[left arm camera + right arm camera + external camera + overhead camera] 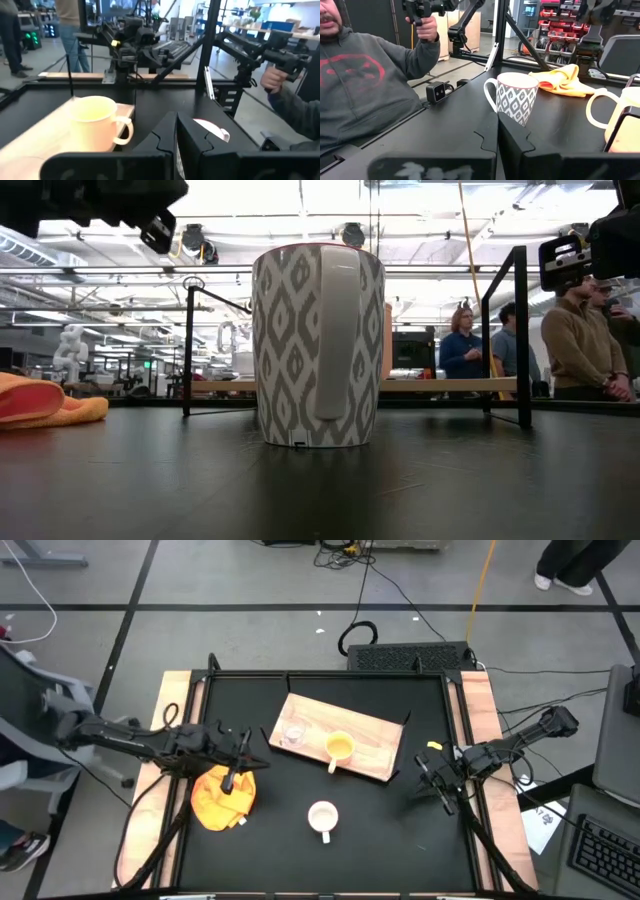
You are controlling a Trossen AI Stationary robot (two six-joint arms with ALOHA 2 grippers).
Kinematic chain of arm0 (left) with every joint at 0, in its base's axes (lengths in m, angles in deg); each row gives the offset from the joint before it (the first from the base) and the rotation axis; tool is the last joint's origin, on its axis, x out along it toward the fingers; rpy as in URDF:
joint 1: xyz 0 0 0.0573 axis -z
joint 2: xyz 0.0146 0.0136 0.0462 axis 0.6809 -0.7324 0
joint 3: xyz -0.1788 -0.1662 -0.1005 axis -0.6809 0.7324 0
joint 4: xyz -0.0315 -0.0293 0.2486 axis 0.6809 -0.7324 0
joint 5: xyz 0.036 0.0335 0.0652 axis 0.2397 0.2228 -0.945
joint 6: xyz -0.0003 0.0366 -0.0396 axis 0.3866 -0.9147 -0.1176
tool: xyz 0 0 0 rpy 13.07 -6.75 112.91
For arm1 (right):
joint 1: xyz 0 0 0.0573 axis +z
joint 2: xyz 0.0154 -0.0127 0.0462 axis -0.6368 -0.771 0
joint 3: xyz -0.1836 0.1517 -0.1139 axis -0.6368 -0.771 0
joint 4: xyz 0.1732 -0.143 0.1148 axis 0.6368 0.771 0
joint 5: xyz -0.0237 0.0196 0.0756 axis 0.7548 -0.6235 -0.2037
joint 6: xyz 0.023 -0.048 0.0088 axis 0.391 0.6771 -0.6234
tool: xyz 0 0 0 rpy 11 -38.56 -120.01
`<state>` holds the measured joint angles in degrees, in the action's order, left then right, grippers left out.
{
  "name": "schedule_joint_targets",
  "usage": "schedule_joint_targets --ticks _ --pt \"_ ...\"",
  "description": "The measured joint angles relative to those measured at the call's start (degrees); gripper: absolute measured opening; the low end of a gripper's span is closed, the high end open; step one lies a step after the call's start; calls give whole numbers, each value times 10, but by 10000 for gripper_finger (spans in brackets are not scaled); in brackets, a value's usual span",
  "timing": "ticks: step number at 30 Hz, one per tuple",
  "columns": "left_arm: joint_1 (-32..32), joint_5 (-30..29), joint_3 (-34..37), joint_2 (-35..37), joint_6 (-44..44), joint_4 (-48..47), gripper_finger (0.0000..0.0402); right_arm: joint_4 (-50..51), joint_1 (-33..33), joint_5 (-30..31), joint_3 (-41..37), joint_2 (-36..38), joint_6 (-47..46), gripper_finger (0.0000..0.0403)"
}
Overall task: Stack small to large cups/mugs on shelf
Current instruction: Put the gray patterned mug on the shelf
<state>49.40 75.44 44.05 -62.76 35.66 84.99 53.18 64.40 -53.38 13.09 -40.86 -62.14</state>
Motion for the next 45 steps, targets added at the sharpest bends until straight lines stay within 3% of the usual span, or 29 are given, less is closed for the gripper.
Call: schedule_joint_targets --ticks 10,20,28,39,45 --pt "40 -1 -19 -129 5 132 16 0 0 1 0 0 4 0" --pt "68 13 -107 -227 -4 132 16 0 0 1 0 0 4 0" --pt "76 19 -125 -238 -12 131 16 0 0 1 0 0 4 0" --pt "85 5 -138 -265 46 134 16 0 0 1 0 0 12 0" --pt "107 4 -221 -330 29 44 16 0 0 22 0 0 10 0"
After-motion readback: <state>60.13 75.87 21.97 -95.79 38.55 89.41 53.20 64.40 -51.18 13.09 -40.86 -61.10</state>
